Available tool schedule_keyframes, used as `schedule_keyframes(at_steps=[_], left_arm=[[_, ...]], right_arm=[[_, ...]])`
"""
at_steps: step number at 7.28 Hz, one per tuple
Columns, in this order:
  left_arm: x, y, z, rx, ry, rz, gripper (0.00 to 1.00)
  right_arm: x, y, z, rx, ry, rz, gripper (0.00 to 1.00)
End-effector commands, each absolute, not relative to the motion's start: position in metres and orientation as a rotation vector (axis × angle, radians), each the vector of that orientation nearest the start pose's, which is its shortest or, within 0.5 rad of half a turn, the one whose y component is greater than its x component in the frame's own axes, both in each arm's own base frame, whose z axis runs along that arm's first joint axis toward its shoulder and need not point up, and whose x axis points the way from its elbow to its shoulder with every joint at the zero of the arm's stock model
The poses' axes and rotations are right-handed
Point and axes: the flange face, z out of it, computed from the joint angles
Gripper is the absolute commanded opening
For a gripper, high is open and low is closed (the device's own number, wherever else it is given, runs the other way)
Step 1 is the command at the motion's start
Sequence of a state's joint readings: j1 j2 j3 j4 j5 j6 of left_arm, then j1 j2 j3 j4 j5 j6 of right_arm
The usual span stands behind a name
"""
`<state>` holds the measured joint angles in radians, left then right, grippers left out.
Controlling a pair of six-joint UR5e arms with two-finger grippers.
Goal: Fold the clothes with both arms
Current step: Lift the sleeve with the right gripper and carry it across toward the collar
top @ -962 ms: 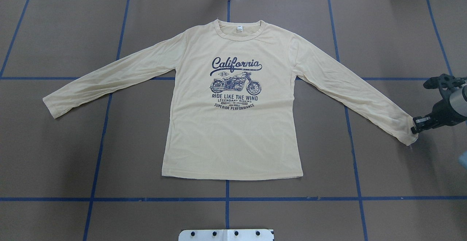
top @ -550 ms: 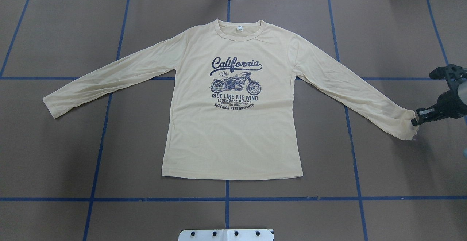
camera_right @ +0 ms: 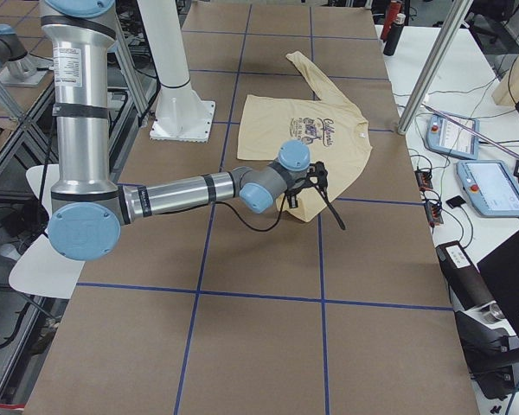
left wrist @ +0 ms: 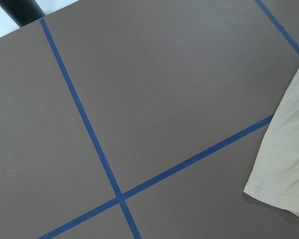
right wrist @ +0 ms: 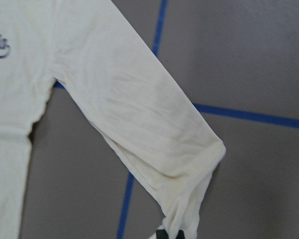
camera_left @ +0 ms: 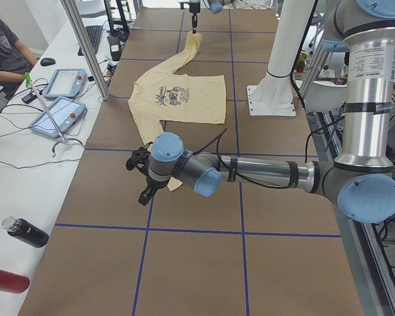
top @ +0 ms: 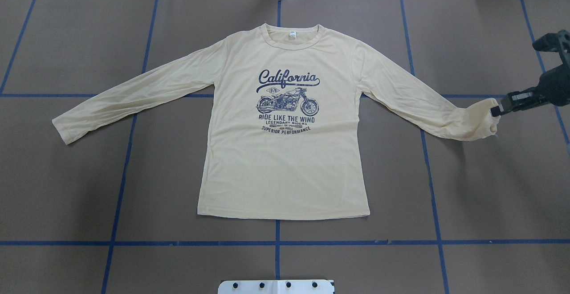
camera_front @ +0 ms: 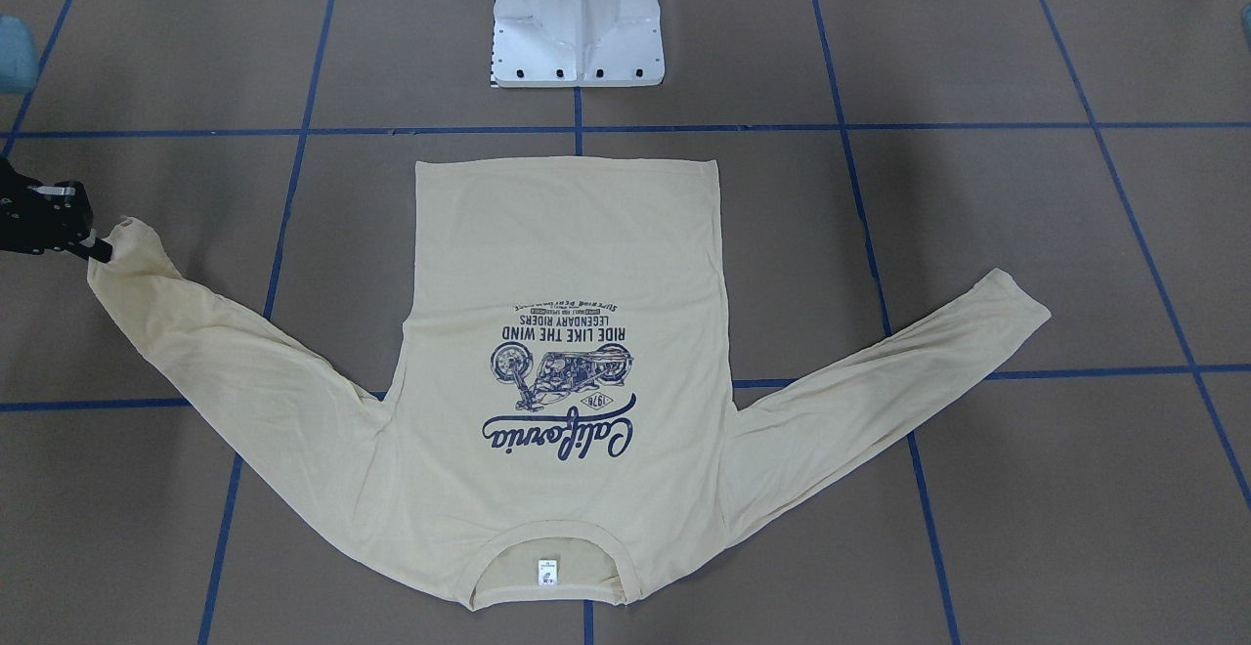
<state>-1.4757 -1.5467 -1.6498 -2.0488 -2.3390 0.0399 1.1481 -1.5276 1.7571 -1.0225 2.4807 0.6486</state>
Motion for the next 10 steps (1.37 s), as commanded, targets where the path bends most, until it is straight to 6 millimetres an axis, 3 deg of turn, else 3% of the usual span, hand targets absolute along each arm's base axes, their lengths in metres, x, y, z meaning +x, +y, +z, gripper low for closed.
schedule_keyframes(at_steps=[1,2,3,4,5,6,8,10], left_arm=[[-0.016,-0.508,0.577,0.482,0.765,0.328,1.00],[-0.016,-0.509,0.577,0.480,0.764,0.326,1.00],[-0.016,-0.509,0.578,0.477,0.764,0.324,1.00],[-0.016,-0.509,0.581,0.470,0.764,0.322,1.00],[-0.016,-0.511,0.580,0.471,0.762,0.322,1.00],[-0.016,-0.511,0.583,0.467,0.763,0.320,1.00],[-0.016,-0.512,0.582,0.458,0.767,0.299,1.00],[-0.016,-0.512,0.583,0.454,0.770,0.295,1.00]], right_arm=[[-0.177,-0.549,0.353,0.281,-1.197,-0.210,0.00],[-0.195,-0.584,0.281,0.305,-1.219,-0.215,0.00],[-0.224,-0.619,0.226,0.341,-1.234,-0.260,0.00],[-0.259,-0.625,0.199,0.329,-1.244,-0.297,0.00],[-0.309,-0.640,0.170,0.329,-1.228,-0.322,0.00],[-0.369,-0.642,0.145,0.340,-1.196,-0.345,0.00],[-0.463,-0.623,0.125,0.385,-1.113,-0.361,0.00],[-0.517,-0.629,0.113,0.392,-1.047,-0.348,0.00]])
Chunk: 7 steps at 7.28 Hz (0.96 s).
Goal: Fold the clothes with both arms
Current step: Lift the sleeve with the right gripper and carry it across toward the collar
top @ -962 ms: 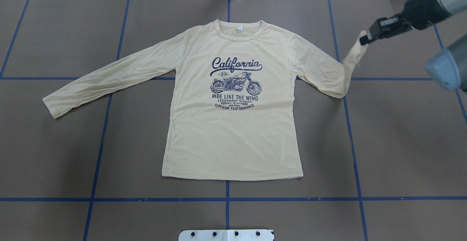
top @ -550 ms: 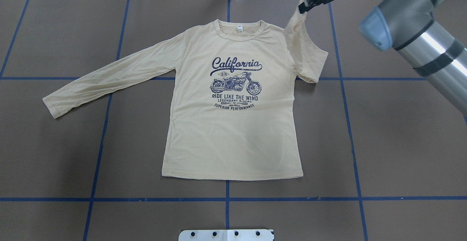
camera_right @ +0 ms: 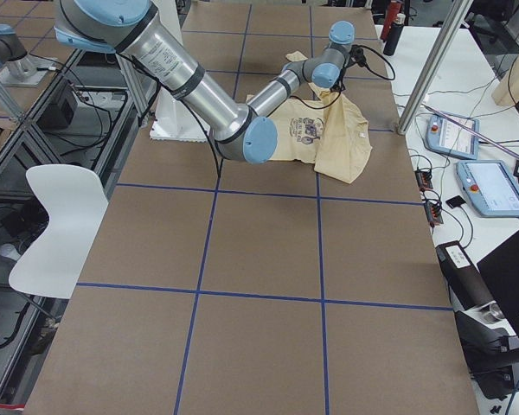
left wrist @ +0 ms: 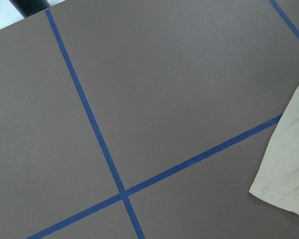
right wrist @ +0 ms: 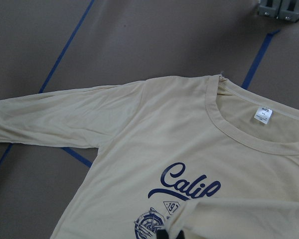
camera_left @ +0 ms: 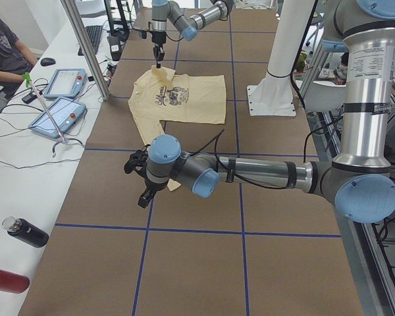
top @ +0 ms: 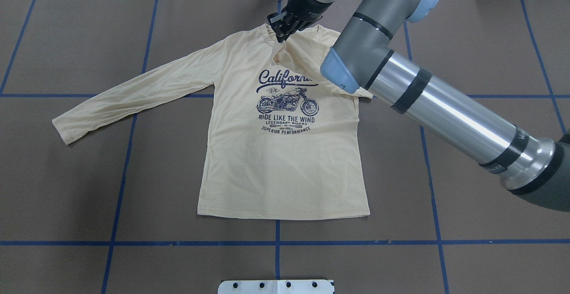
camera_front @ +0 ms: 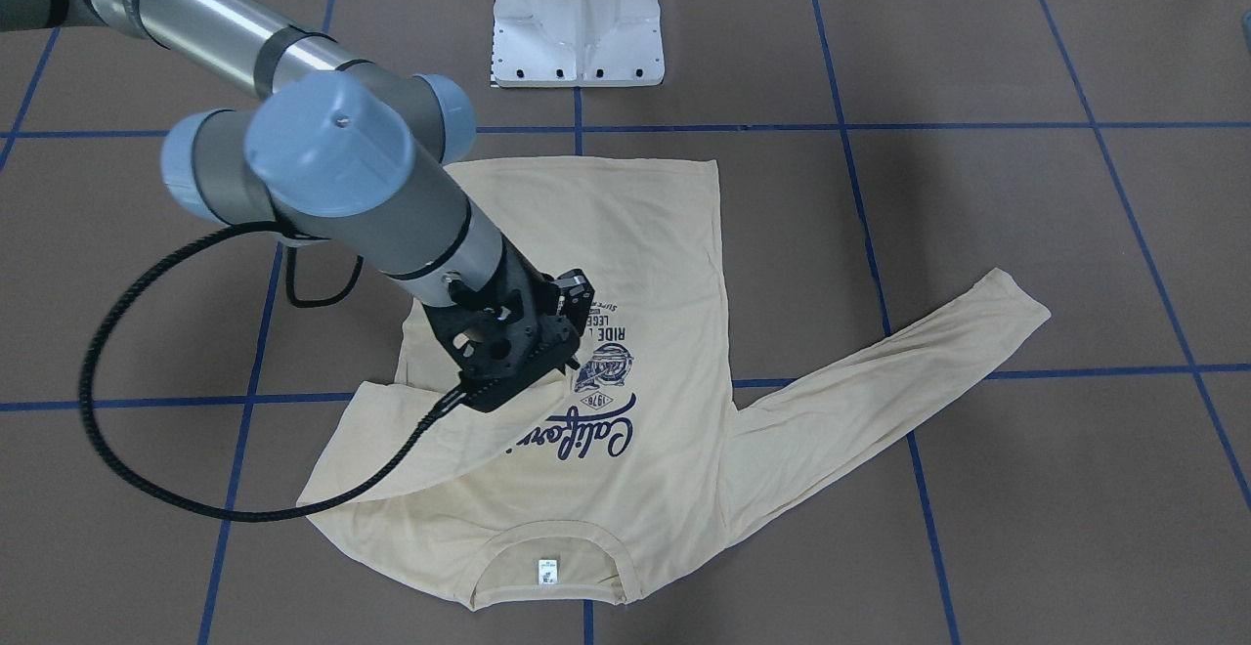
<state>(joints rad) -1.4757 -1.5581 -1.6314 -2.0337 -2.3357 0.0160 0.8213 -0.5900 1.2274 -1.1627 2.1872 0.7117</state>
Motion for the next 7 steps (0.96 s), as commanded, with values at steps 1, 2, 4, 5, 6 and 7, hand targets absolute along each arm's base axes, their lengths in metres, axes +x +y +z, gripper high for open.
schedule_keyframes(at_steps=[1,2,4,5,6,7], left_arm=[[-0.016,-0.512,0.583,0.451,0.771,0.289,1.00],[-0.016,-0.512,0.583,0.448,0.774,0.283,1.00],[-0.016,-0.512,0.583,0.449,0.774,0.283,1.00],[-0.015,-0.513,0.582,0.450,0.773,0.285,1.00],[-0.015,-0.514,0.583,0.449,0.773,0.284,1.00],[-0.015,-0.514,0.582,0.450,0.773,0.283,1.00]], right_arm=[[-0.535,-0.632,0.116,0.415,-0.999,-0.329,0.00],[-0.543,-0.637,0.125,0.432,-0.960,-0.308,0.00],[-0.556,-0.635,0.125,0.578,-0.962,-0.288,0.00],[-0.569,-0.627,0.121,0.654,-0.945,-0.266,0.00],[-0.580,-0.618,0.115,0.715,-0.950,-0.182,0.83],[-0.581,-0.617,0.103,0.691,-0.990,-0.103,0.99]])
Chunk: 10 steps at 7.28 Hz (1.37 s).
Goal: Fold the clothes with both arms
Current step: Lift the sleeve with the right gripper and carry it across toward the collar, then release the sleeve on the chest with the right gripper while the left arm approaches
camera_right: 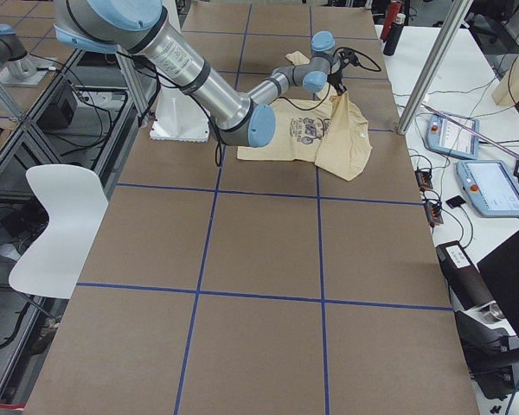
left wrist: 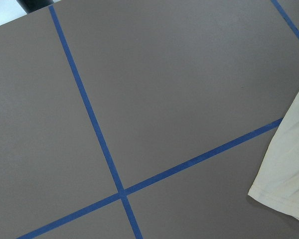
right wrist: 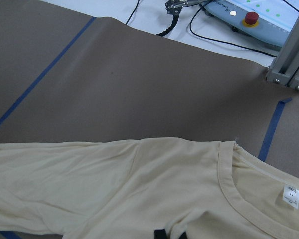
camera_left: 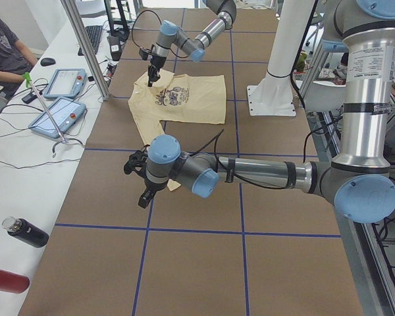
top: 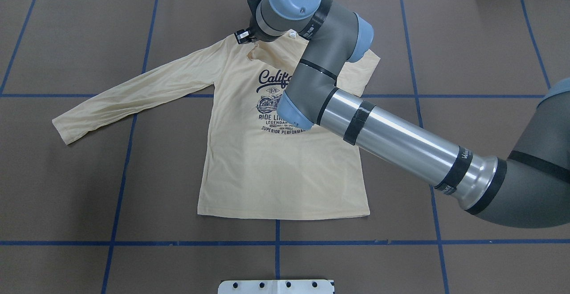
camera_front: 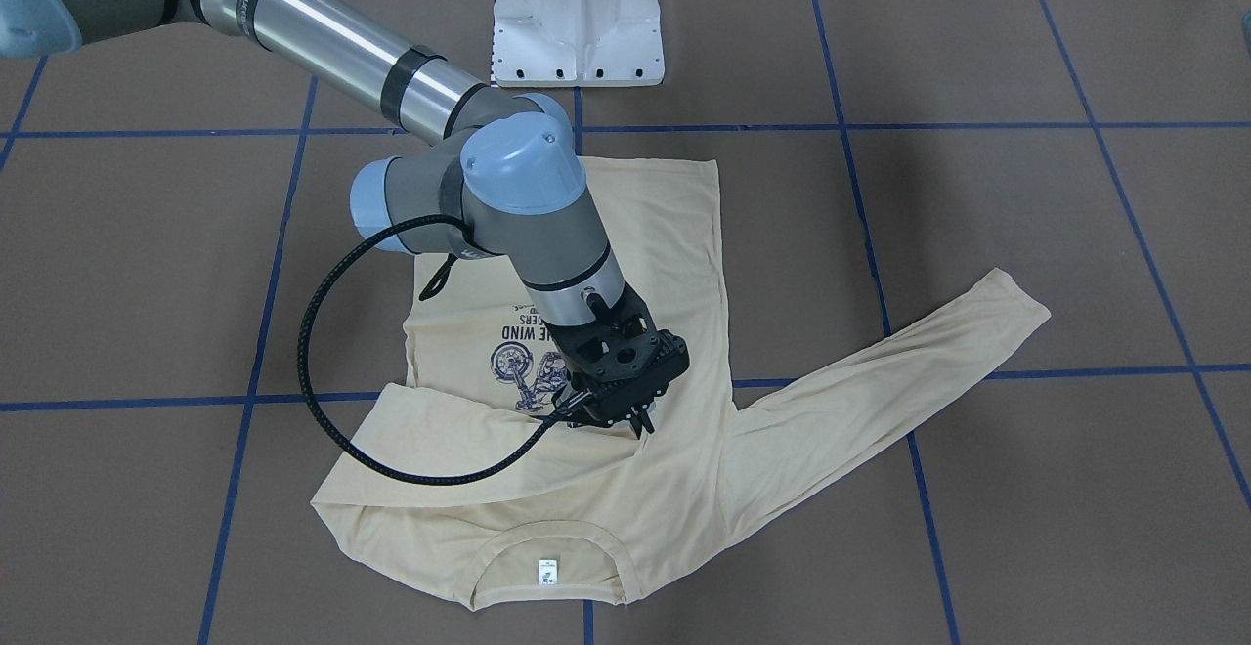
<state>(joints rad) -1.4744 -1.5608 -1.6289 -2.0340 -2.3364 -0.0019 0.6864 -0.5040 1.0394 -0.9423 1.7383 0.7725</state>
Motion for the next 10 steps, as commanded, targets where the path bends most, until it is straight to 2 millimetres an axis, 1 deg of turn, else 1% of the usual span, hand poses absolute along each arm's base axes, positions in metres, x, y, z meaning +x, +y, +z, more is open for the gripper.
schedule_keyframes(at_steps=[1,3,4,5,6,7,8,9,10], left_arm=[[-0.015,-0.514,0.583,0.448,0.773,0.283,1.00],[-0.015,-0.514,0.582,0.440,0.780,0.261,1.00],[-0.012,-0.515,0.580,0.431,0.790,0.219,1.00],[-0.004,-0.521,0.571,0.404,0.811,0.144,1.00],[0.027,-0.523,0.563,0.381,0.839,0.137,1.00],[0.050,-0.521,0.556,0.367,0.867,0.073,1.00],[0.087,-0.514,0.552,0.363,0.886,0.009,1.00],[0.120,-0.510,0.547,0.361,0.892,-0.053,0.99],[0.153,-0.504,0.544,0.340,0.884,-0.095,0.99]], right_arm=[[-0.581,-0.616,0.101,0.692,-0.993,-0.102,0.99],[-0.580,-0.616,0.096,0.678,-1.006,-0.071,0.99],[-0.571,-0.613,0.091,0.654,-1.036,-0.027,1.00],[-0.555,-0.596,0.103,0.577,-1.039,-0.009,1.00],[-0.527,-0.583,0.111,0.507,-0.993,-0.001,0.99],[-0.500,-0.588,0.114,0.408,-0.937,0.009,0.99],[-0.463,-0.592,0.131,0.318,-0.923,0.019,0.99],[-0.423,-0.587,0.164,0.258,-0.904,0.034,1.00],[-0.381,-0.586,0.194,0.180,-0.888,0.040,1.00]])
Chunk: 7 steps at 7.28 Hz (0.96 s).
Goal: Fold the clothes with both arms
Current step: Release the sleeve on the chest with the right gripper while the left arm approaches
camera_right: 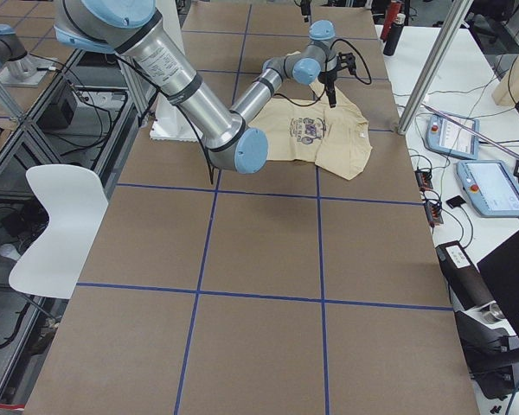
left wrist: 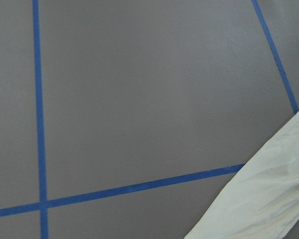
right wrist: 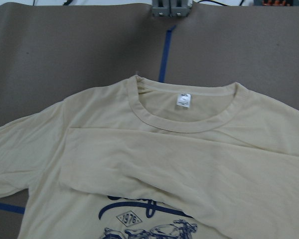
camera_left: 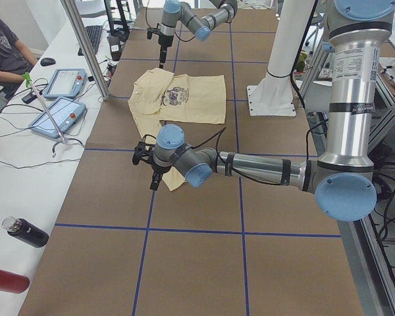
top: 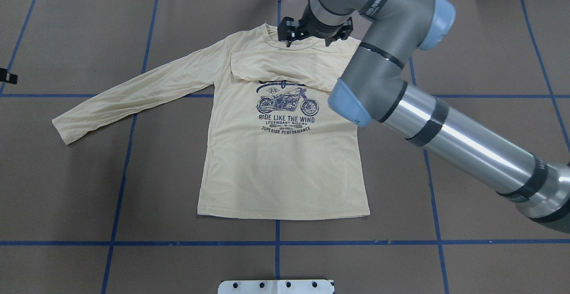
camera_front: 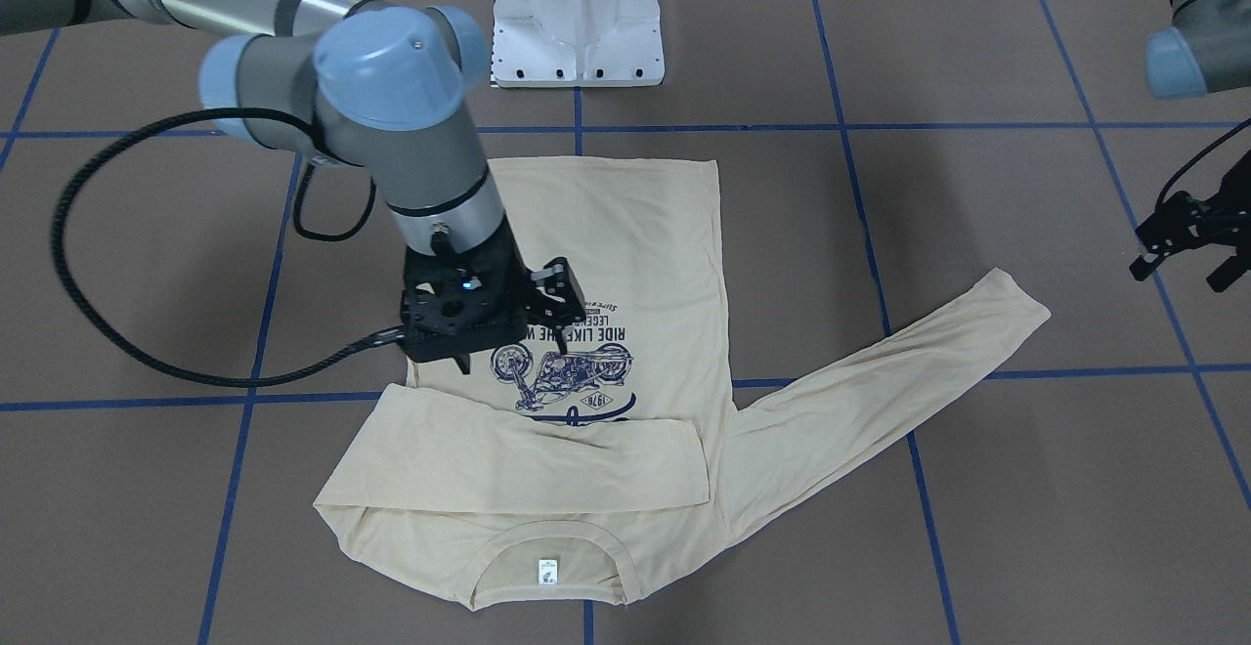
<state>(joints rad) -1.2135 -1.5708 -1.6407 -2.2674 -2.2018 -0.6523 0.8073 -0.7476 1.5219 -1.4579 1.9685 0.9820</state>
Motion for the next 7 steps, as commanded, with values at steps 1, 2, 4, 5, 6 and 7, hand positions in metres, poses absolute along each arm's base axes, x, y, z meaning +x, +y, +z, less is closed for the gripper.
schedule_keyframes(at_steps=[1,2,4,5,6,7], left_arm=[[0.189,-0.494,0.537,0.325,0.872,-0.145,0.98],[0.227,-0.483,0.538,0.317,0.840,-0.194,0.97],[0.255,-0.473,0.549,0.317,0.798,-0.208,0.96],[0.252,-0.465,0.563,0.301,0.777,-0.207,0.94],[0.251,-0.466,0.570,0.301,0.762,-0.212,0.93],[0.252,-0.466,0.580,0.292,0.746,-0.212,0.92]], right_arm=[[-0.346,-0.591,0.211,0.126,-0.875,0.025,1.00],[-0.331,-0.585,0.221,0.102,-0.840,0.004,1.00],[-0.305,-0.561,0.262,0.099,-0.812,-0.034,1.00],[-0.302,-0.559,0.268,0.100,-0.806,-0.045,1.00],[-0.302,-0.559,0.266,0.104,-0.806,-0.045,1.00],[-0.303,-0.559,0.267,0.103,-0.806,-0.047,1.00]])
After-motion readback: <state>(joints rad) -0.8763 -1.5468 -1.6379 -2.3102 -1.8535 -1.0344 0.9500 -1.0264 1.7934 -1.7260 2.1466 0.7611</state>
